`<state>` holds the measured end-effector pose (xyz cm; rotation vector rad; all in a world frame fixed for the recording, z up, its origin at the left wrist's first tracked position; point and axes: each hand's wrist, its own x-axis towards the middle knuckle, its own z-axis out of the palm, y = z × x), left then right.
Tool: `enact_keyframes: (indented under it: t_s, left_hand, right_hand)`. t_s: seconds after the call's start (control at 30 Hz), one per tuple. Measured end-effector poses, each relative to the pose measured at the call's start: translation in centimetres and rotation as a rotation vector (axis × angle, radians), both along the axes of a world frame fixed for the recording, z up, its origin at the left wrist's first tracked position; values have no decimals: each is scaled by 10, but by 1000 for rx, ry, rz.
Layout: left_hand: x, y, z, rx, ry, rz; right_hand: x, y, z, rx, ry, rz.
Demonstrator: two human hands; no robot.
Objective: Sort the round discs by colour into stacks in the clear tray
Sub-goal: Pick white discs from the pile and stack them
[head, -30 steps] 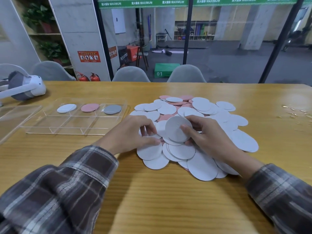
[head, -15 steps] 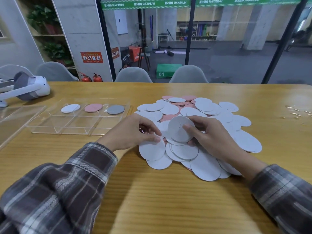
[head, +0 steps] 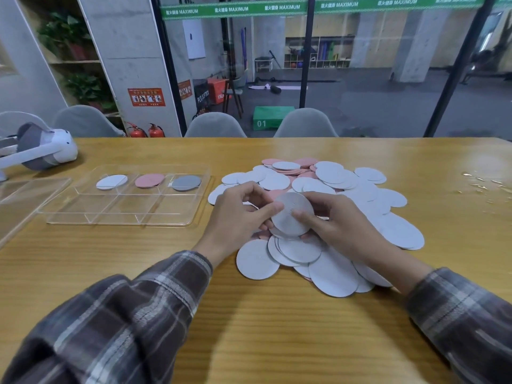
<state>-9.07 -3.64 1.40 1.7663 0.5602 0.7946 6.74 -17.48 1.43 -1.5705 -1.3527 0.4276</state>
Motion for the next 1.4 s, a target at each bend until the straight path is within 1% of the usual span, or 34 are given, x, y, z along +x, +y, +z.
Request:
enact_keyframes:
  t_s: [0.03,0.13,0.17,0.23,0.3,0.4,0.57,0.73,0.83,0.9,0.97,1.0,1.07,1.13,1.2,1.3,1.37,1.4]
  left_hand:
    - [1,0,-1,45,0,8]
    - [-1,7,-5,427,114,73]
    - [-2,9,-7,511,178,72]
    - [-3,11,-11,588,306,30]
    - [-2,11,-14,602,363,-2]
    - [-2,9,-11,560,359,-33]
    - [-8,8,-3,453,328,-50]
    - [-11,9,8,210,154,-106]
    - [-9,3,10,174,42,-114]
    - [-6,-2,8,228,-1,-89]
    - [-1,-4,2,346,-19,-28]
    - [1,-5,0,364,-31,-5]
    - [3,-8,-1,331,-55,14]
    - [5,-11,0,340,-51,25]
    - [6,-11,0,379,-41,33]
    - [2,-9,-2,511,47,5]
    - [-2,-7,-6,597,186,-59]
    - [-4,-5,-8,607,251,-91]
  right_hand:
    - [1,0,0,6,-30,-14]
    - [8,0,0,34,-146,-111]
    - [12,0,0,38,-181,-150]
    - [17,-1,-1,42,-231,-203]
    - [19,-2,-1,42,-285,-230]
    - [19,-3,0,50,-343,-269]
    - [23,-4,-2,40,-323,-303]
    - [23,-6,-1,51,-319,-270]
    - [20,-7,1,34,-313,-195]
    - [17,-7,3,11,-308,-137]
    - [14,-8,4,-3,-287,-75]
    - [13,-9,5,-4,-287,-48]
    - [12,-9,5,-4,-337,-32]
    - [11,-9,3,-6,-404,-50]
    - [12,-9,3,8,-432,-83]
    - [18,-12,3,32,-416,-163]
    - [23,-15,3,45,-415,-206]
    - [25,-16,2,43,-423,-219]
